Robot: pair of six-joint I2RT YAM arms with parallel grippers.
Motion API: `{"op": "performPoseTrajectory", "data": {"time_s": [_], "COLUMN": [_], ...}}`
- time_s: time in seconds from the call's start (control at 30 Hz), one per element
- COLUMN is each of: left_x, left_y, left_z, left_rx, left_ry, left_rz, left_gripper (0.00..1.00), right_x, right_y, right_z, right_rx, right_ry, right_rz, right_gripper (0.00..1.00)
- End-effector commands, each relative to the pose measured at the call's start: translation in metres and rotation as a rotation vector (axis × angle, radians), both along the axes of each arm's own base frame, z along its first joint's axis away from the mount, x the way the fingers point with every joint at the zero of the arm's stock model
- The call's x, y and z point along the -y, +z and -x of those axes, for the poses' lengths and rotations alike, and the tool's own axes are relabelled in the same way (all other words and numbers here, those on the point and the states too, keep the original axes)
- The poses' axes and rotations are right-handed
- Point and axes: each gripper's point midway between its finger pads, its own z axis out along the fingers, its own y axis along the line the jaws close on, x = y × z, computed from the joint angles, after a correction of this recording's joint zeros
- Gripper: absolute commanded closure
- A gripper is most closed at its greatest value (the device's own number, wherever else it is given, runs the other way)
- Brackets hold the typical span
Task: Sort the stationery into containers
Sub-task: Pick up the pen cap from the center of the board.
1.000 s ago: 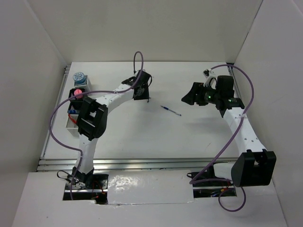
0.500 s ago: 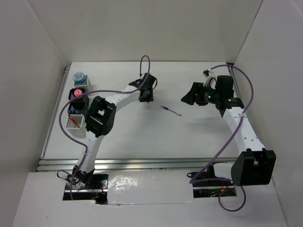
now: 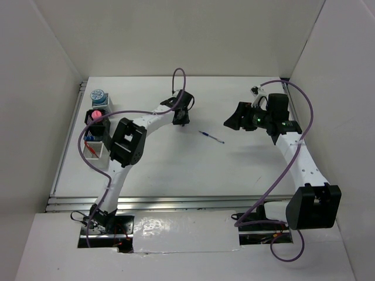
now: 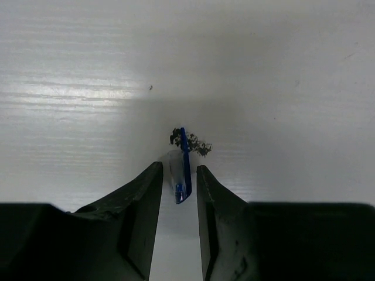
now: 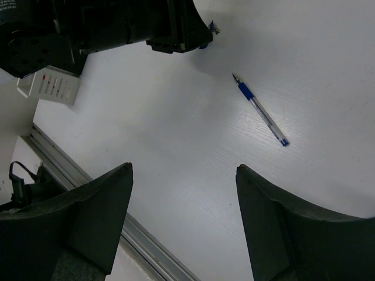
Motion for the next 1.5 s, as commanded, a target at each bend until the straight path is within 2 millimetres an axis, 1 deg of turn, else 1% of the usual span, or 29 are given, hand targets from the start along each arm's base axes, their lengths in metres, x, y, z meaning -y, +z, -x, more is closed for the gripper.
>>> {"op": "performPoseTrajectory", "data": {"time_s": [0.0, 0.1, 0.13, 0.23, 0.3, 0.4, 0.43, 0.47, 0.5, 0.53, 0.57, 0.6, 0.63, 0.67, 0.7, 0.77, 0.8, 0.87, 0.93, 0.97, 1.0, 1.03, 1.07, 1.1, 1.17, 1.2, 1.3, 1.37, 1.47], "left_x": [-0.002, -0.002, -0.001, -0.001, -0.005, -0.011, -0.015, -0.005, -0.008, 0.003, 0.013, 0.008, 0.01, 0.019, 0.018, 0.023, 0.023, 0.023, 0.023, 0.023, 0.024, 0.024, 0.025, 0.021, 0.023, 0.02, 0.021, 0.029, 0.027], "left_y": [-0.002, -0.004, -0.006, -0.004, 0.002, 0.019, 0.032, 0.046, 0.066, 0.079, 0.103, 0.123, 0.135, 0.149, 0.168, 0.184, 0.182, 0.187, 0.188, 0.195, 0.192, 0.195, 0.198, 0.2, 0.204, 0.204, 0.21, 0.209, 0.211], "left_z": [-0.012, -0.008, -0.003, 0.012, 0.02, 0.033, 0.042, 0.041, 0.053, 0.064, 0.062, 0.076, 0.084, 0.099, 0.111, 0.132, 0.143, 0.16, 0.169, 0.175, 0.18, 0.182, 0.19, 0.187, 0.194, 0.191, 0.193, 0.199, 0.194], "left_rx": [0.021, 0.012, 0.001, -0.03, -0.04, -0.041, -0.028, 0.011, 0.041, 0.051, 0.133, 0.168, 0.194, 0.209, 0.259, 0.266, 0.239, 0.245, 0.269, 0.293, 0.299, 0.316, 0.331, 0.357, 0.385, 0.4, 0.432, 0.43, 0.453], "left_ry": [0.024, 0.02, 0.009, -0.007, -0.007, -0.024, -0.038, -0.09, -0.125, -0.224, -0.287, -0.328, -0.379, -0.484, -0.542, -0.64, -0.667, -0.698, -0.726, -0.737, -0.736, -0.736, -0.746, -0.729, -0.73, -0.71, -0.69, -0.714, -0.69], "left_rz": [-0.017, -0.026, -0.024, -0.019, -0.016, 0.016, 0.039, 0.105, 0.151, 0.227, 0.299, 0.344, 0.384, 0.444, 0.477, 0.512, 0.507, 0.493, 0.426, 0.397, 0.335, 0.316, 0.303, 0.261, 0.206, 0.168, 0.138, 0.139, 0.087], "left_gripper": [0.58, 0.66, 0.73, 0.83, 0.88, 0.96, 0.99, 0.99, 1.0, 1.0, 1.0, 1.0, 1.0, 1.0, 1.0, 1.0, 1.0, 1.0, 1.0, 1.0, 1.0, 1.0, 1.0, 1.0, 1.0, 1.0, 1.0, 1.0, 1.0], "right_x": [0.0, -0.001, -0.001, -0.002, -0.005, -0.014, -0.017, -0.024, -0.028, -0.032, -0.038, -0.043, -0.048, -0.051, -0.059, -0.067, -0.072, -0.08, -0.088, -0.091, -0.098, -0.101, -0.104, -0.109, -0.115, -0.118, -0.122, -0.125, -0.13], "right_y": [0.007, 0.007, 0.008, 0.012, 0.016, 0.019, 0.019, 0.019, 0.02, 0.022, 0.025, 0.026, 0.026, 0.029, 0.027, 0.031, 0.035, 0.038, 0.042, 0.044, 0.049, 0.049, 0.05, 0.058, 0.062, 0.063, 0.058, 0.052, 0.042], "right_z": [-0.006, -0.007, -0.007, -0.008, -0.007, -0.002, 0.0, 0.003, 0.007, 0.008, 0.014, 0.017, 0.02, 0.023, 0.03, 0.035, 0.037, 0.041, 0.043, 0.043, 0.045, 0.045, 0.044, 0.045, 0.043, 0.042, 0.038, 0.038, 0.04], "right_rx": [0.041, 0.04, 0.039, 0.049, 0.063, 0.071, 0.069, 0.063, 0.066, 0.063, 0.067, 0.059, 0.043, 0.041, 0.02, -0.01, -0.037, -0.074, -0.13, -0.144, -0.17, -0.189, -0.204, -0.22, -0.241, -0.253, -0.274, -0.301, -0.36], "right_ry": [0.01, 0.01, 0.011, 0.014, 0.025, 0.058, 0.069, 0.086, 0.098, 0.102, 0.125, 0.139, 0.141, 0.148, 0.177, 0.187, 0.189, 0.203, 0.201, 0.204, 0.209, 0.208, 0.206, 0.216, 0.219, 0.212, 0.196, 0.186, 0.167], "right_rz": [-0.007, -0.009, -0.011, -0.019, -0.024, -0.04, -0.046, -0.061, -0.068, -0.084, -0.101, -0.118, -0.144, -0.161, -0.184, -0.228, -0.258, -0.288, -0.332, -0.345, -0.368, -0.379, -0.389, -0.423, -0.446, -0.452, -0.441, -0.438, -0.444], "right_gripper": [0.22, 0.22, 0.22, 0.23, 0.23, 0.23, 0.23, 0.23, 0.23, 0.23, 0.23, 0.23, 0.23, 0.23, 0.22, 0.21, 0.2, 0.19, 0.18, 0.18, 0.19, 0.2, 0.21, 0.21, 0.22, 0.23, 0.25, 0.27, 0.31]}}
